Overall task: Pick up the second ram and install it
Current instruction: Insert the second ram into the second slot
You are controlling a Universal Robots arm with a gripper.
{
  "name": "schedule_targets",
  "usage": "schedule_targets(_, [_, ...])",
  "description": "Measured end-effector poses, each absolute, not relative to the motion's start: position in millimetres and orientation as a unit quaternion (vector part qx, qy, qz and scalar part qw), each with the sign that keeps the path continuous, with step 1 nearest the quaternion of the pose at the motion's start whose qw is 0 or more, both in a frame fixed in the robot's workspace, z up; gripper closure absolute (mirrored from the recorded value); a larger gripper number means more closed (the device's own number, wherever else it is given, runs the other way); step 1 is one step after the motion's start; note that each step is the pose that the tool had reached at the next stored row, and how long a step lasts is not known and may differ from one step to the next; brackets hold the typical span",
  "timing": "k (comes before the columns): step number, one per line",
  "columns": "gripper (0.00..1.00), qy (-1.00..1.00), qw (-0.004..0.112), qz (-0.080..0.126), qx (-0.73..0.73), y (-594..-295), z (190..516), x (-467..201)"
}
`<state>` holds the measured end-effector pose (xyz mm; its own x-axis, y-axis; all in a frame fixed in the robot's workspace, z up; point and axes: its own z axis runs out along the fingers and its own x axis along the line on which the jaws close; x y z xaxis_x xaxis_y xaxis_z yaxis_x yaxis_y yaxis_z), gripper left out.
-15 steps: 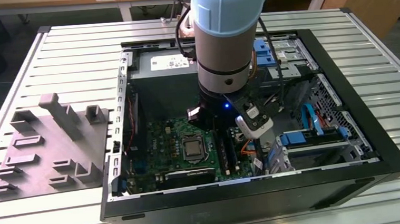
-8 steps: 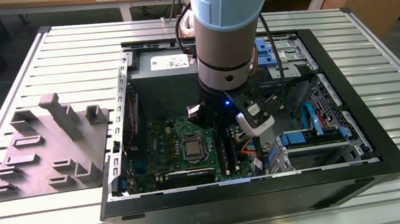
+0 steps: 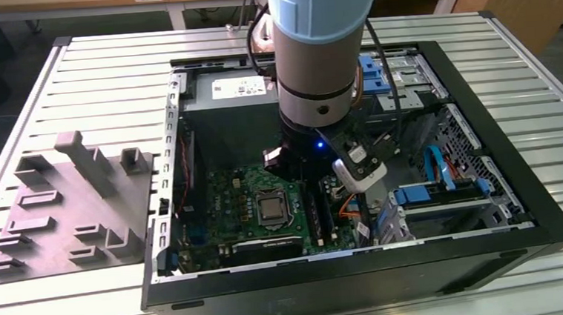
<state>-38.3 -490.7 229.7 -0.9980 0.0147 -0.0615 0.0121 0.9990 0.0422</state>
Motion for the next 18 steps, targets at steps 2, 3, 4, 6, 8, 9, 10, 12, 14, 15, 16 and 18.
schedule_targets(2, [0.82,0.999,0.031,0.021,0.007,-490.7,229.7,-38.3])
schedule_targets(3, [0.82,0.999,0.031,0.021,0.007,-490.7,229.7,-38.3])
schedule_targets(4, [0.82,0.999,0.031,0.021,0.007,-490.8,230.3,-38.3])
schedule_targets(6, [0.82,0.999,0.031,0.021,0.007,-490.8,233.5,-38.3])
schedule_targets(8, [0.82,0.999,0.031,0.021,0.007,-490.8,238.2,-38.3])
schedule_targets(9, [0.82,0.999,0.031,0.021,0.007,-490.8,240.6,-38.3])
schedule_targets(10, [0.82,0.999,0.031,0.021,0.007,-490.8,242.7,-38.3])
schedule_targets(12, [0.82,0.999,0.031,0.021,0.007,-490.8,243.2,-38.3])
schedule_targets(14, [0.82,0.999,0.031,0.021,0.007,-490.8,243.3,-38.2])
schedule_targets(15, [0.82,0.999,0.031,0.021,0.007,-490.8,243.5,-38.3])
schedule_targets(16, [0.82,0.999,0.031,0.021,0.007,-490.8,243.5,-38.3])
schedule_targets(18, [0.82,0.999,0.031,0.021,0.007,-490.8,243.5,-38.3])
